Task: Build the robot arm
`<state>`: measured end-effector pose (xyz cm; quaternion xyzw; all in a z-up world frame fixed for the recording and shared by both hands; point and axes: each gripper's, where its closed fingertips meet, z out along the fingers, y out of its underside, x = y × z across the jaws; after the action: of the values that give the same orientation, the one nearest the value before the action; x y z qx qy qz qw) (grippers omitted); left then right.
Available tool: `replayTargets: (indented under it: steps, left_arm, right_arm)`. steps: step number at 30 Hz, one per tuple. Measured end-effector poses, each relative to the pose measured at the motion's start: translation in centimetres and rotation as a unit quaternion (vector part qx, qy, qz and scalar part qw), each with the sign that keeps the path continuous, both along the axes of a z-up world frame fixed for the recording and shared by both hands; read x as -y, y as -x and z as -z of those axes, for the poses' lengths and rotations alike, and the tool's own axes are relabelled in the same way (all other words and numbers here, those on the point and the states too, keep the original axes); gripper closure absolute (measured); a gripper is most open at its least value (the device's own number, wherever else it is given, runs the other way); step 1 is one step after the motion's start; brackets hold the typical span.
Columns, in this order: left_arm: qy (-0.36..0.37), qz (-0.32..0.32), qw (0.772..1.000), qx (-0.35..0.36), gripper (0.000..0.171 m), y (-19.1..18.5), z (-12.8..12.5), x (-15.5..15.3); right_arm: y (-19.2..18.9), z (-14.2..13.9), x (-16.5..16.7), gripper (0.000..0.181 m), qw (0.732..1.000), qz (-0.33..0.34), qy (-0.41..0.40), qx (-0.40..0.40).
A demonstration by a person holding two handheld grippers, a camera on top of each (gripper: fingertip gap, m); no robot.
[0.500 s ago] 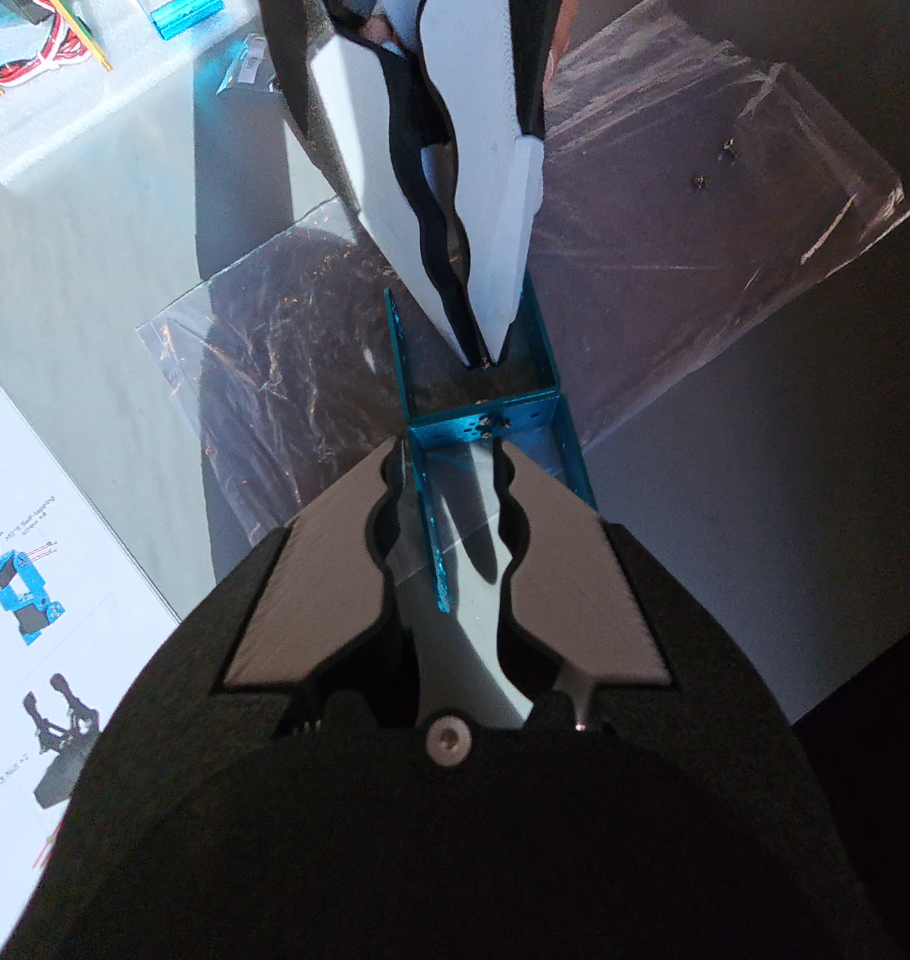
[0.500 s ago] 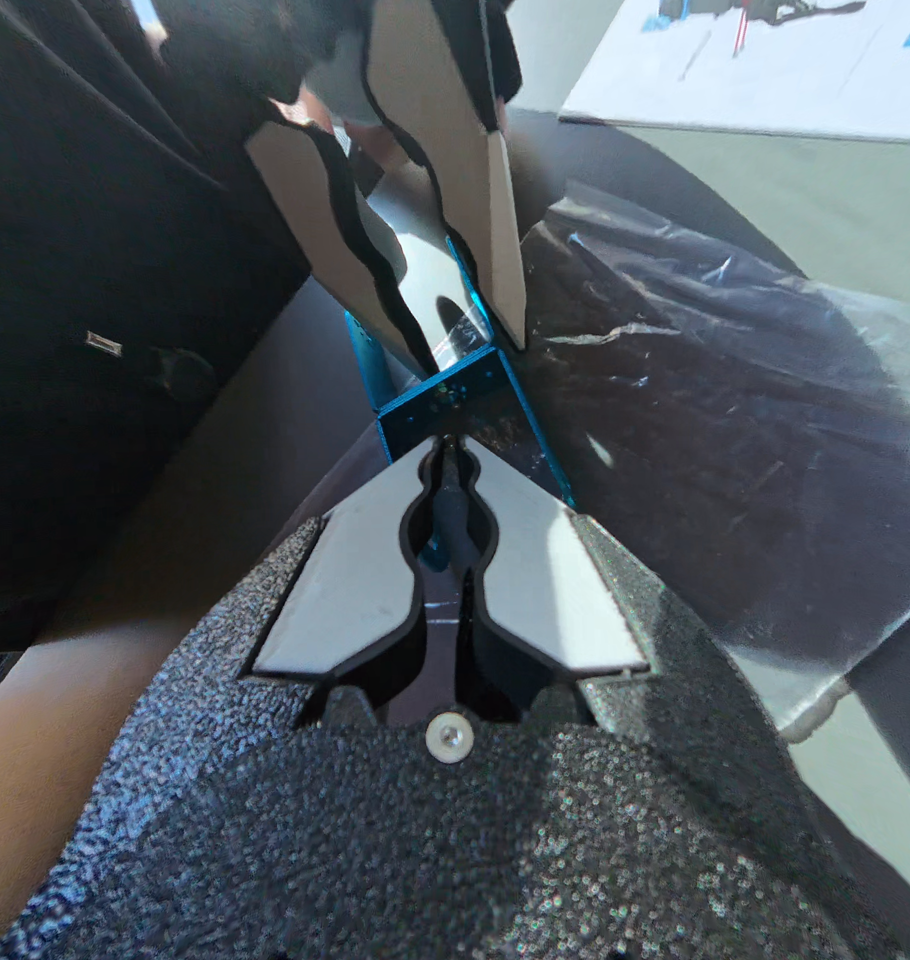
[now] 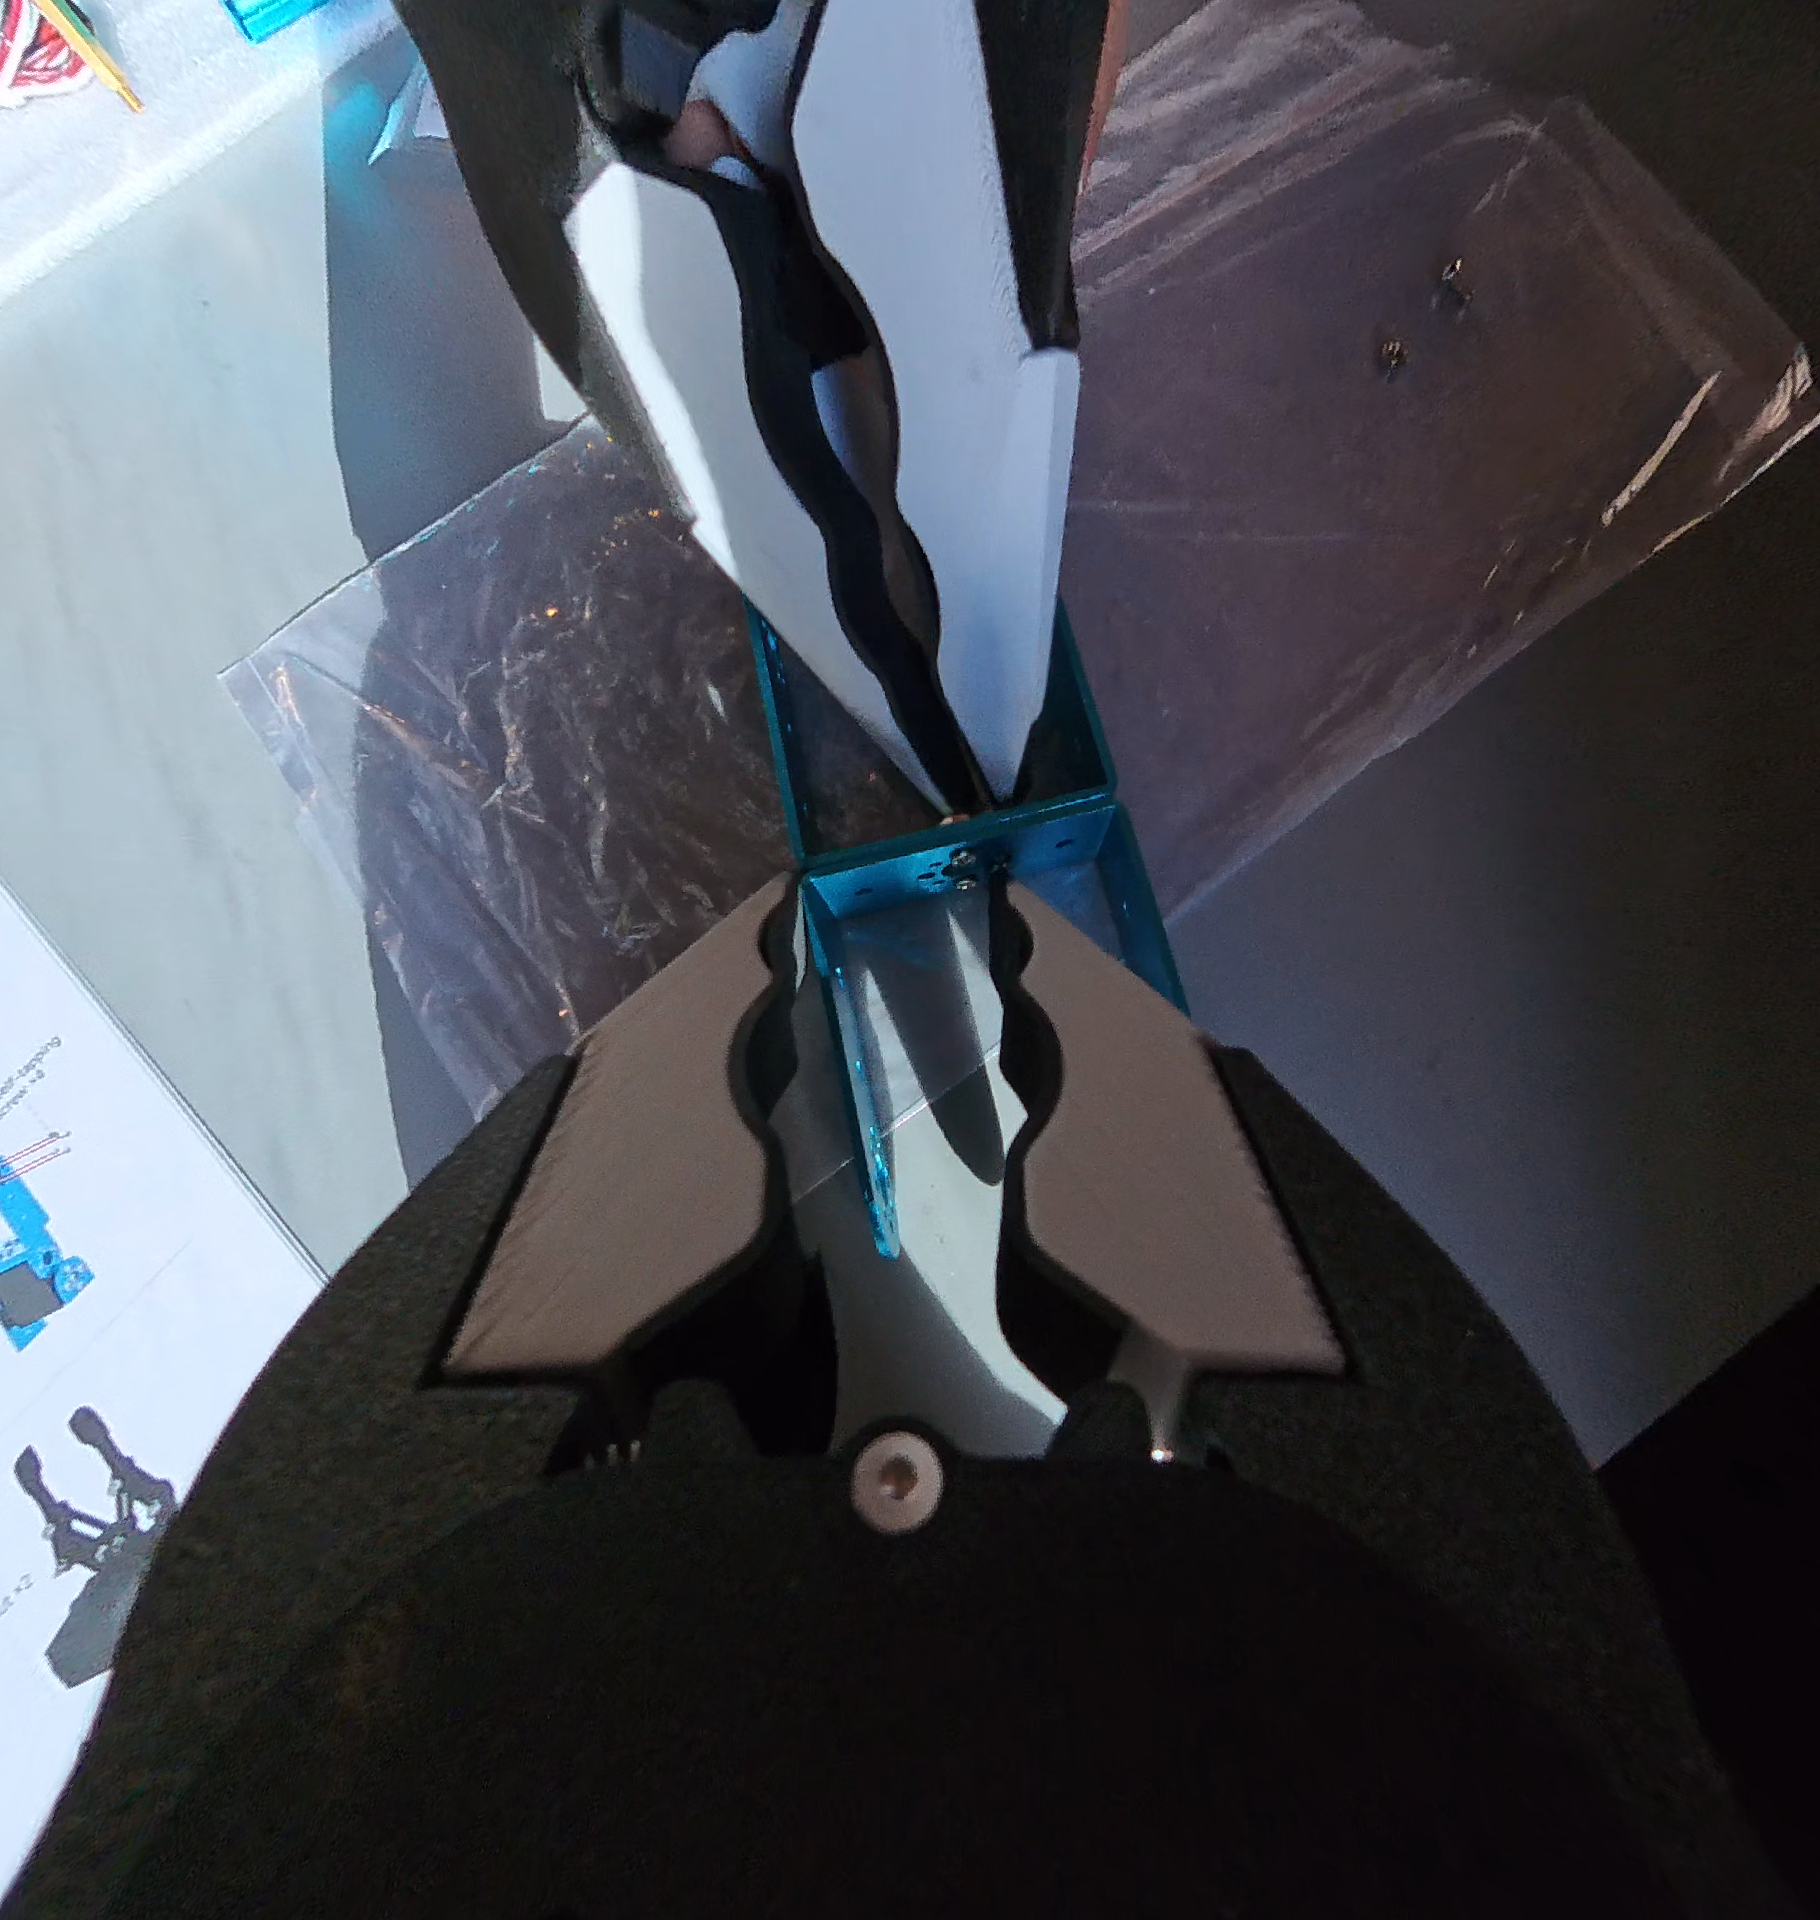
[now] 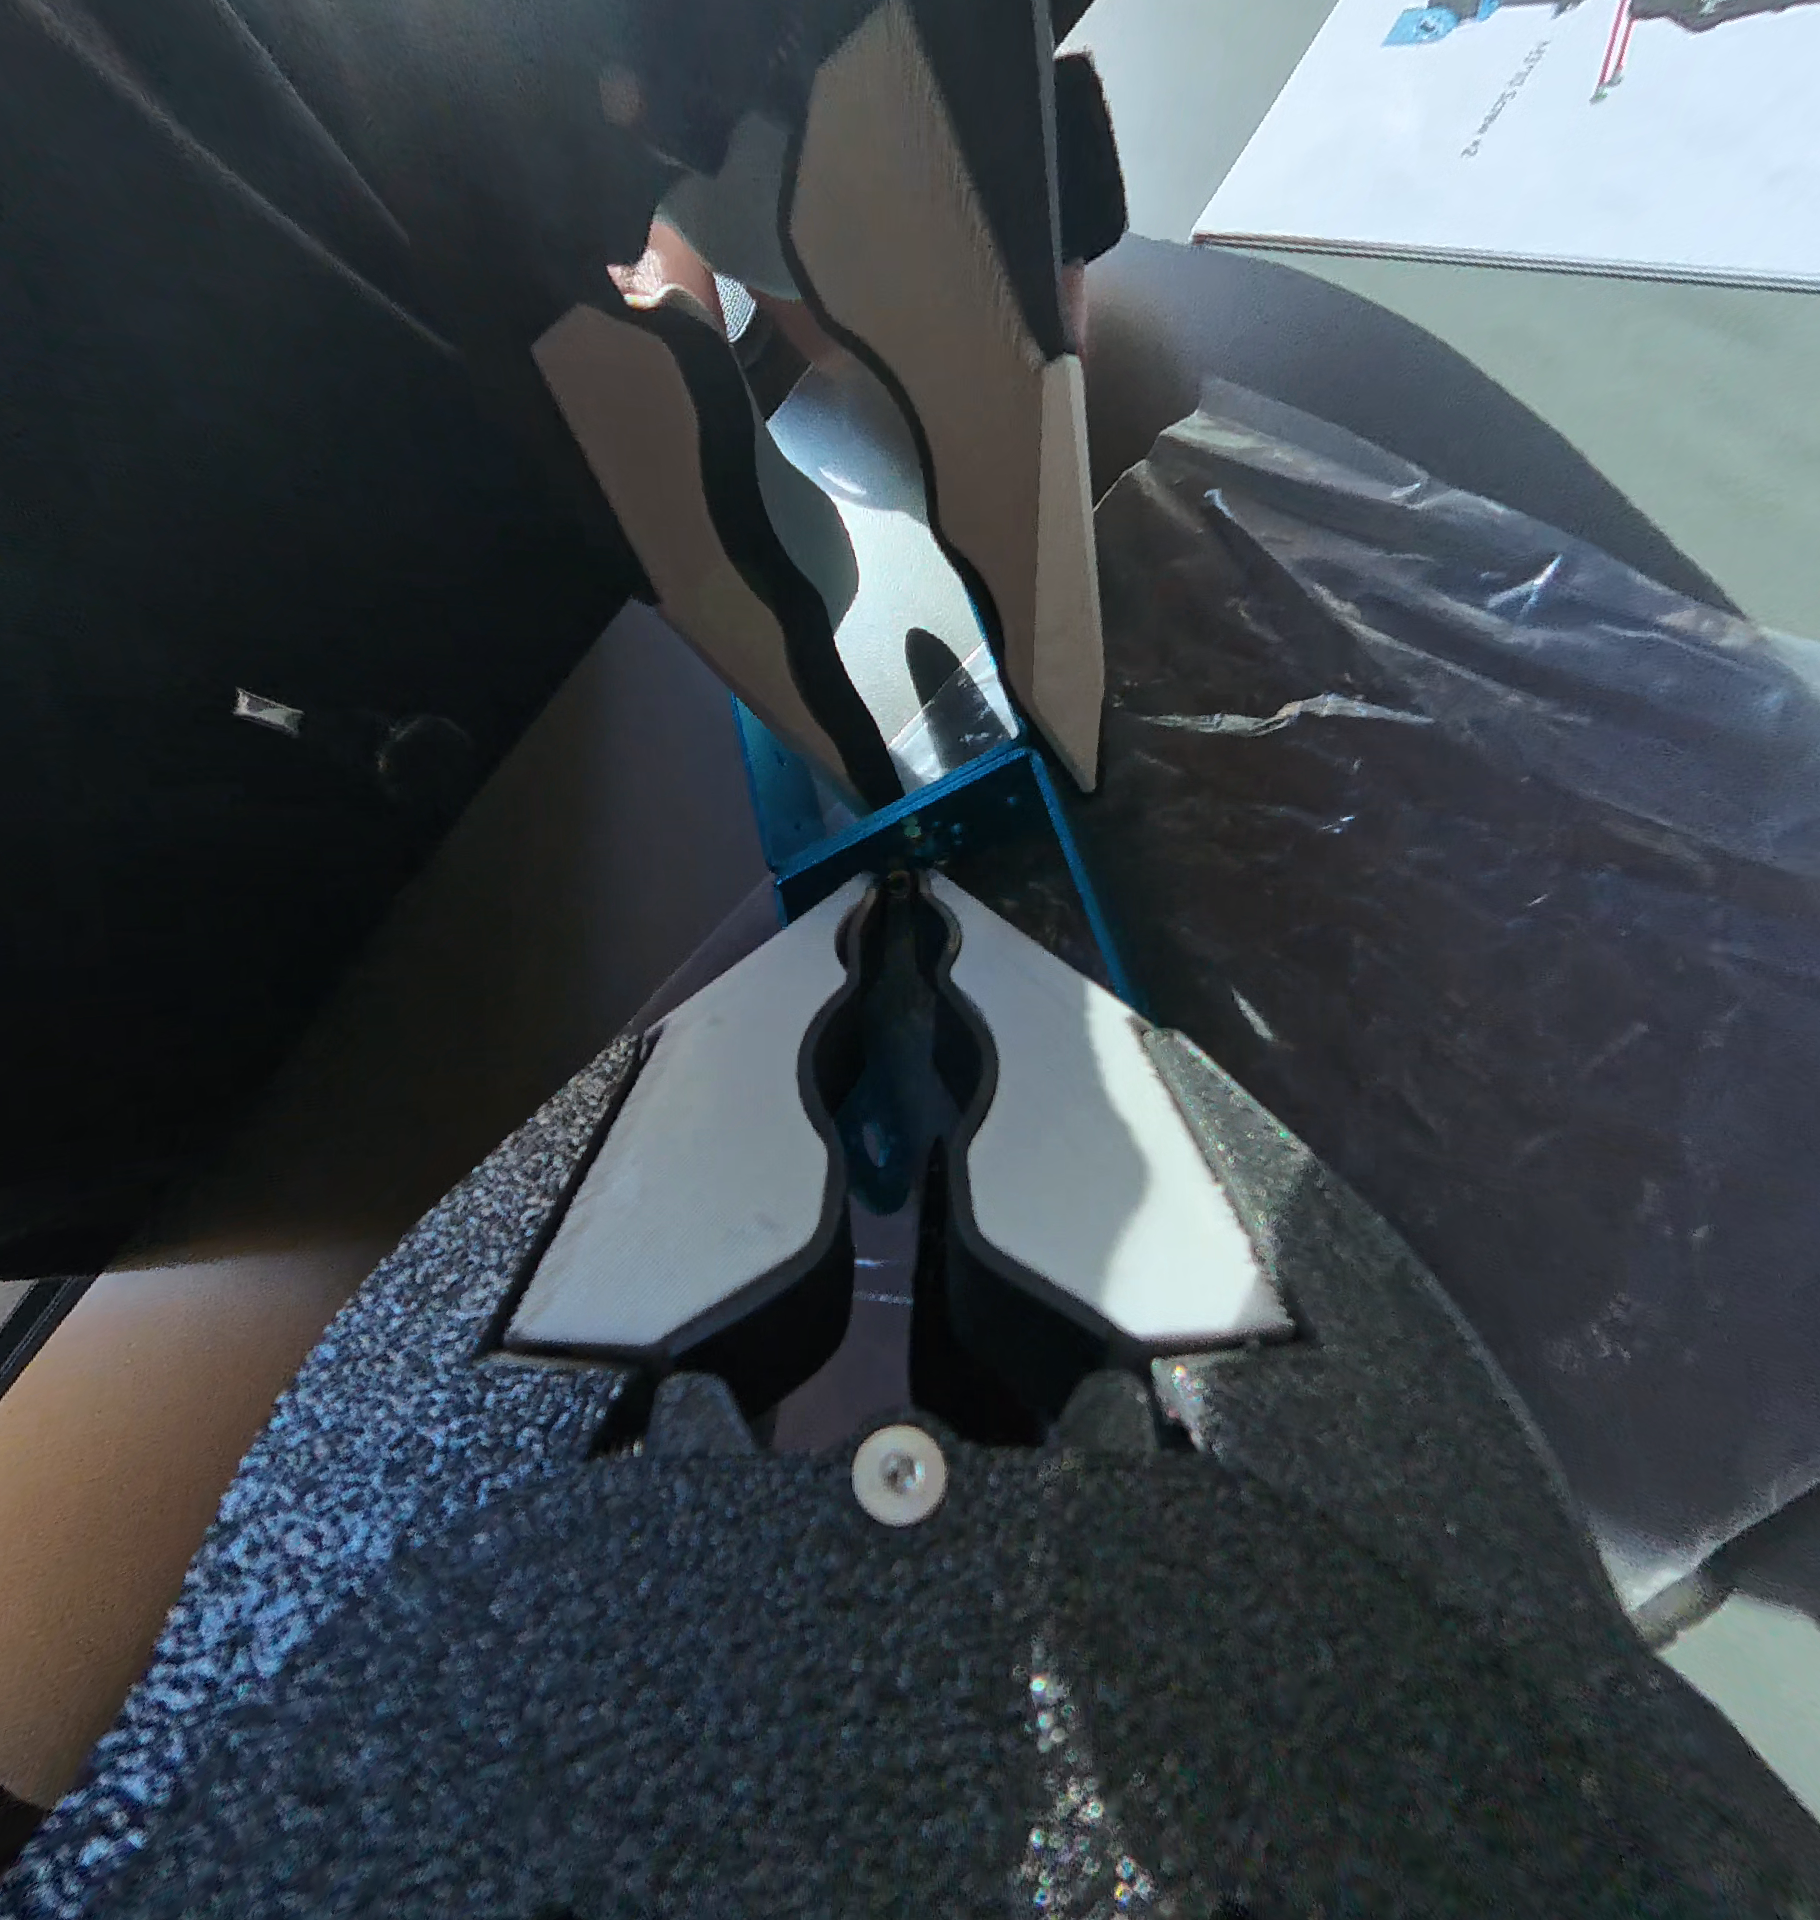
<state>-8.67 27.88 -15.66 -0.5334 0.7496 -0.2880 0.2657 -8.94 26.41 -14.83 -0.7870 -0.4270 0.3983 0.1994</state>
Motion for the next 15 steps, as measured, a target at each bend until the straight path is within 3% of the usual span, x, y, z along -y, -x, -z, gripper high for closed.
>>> replayTargets:
  steps: [15]
  left_arm:
    - [0.005,-0.002,1.000,-0.001,0.138,-0.05,0.04,0.09]
  right_arm:
    - [0.30,0.16,0.14,0.176,1.000,-0.006,0.026,-0.006]
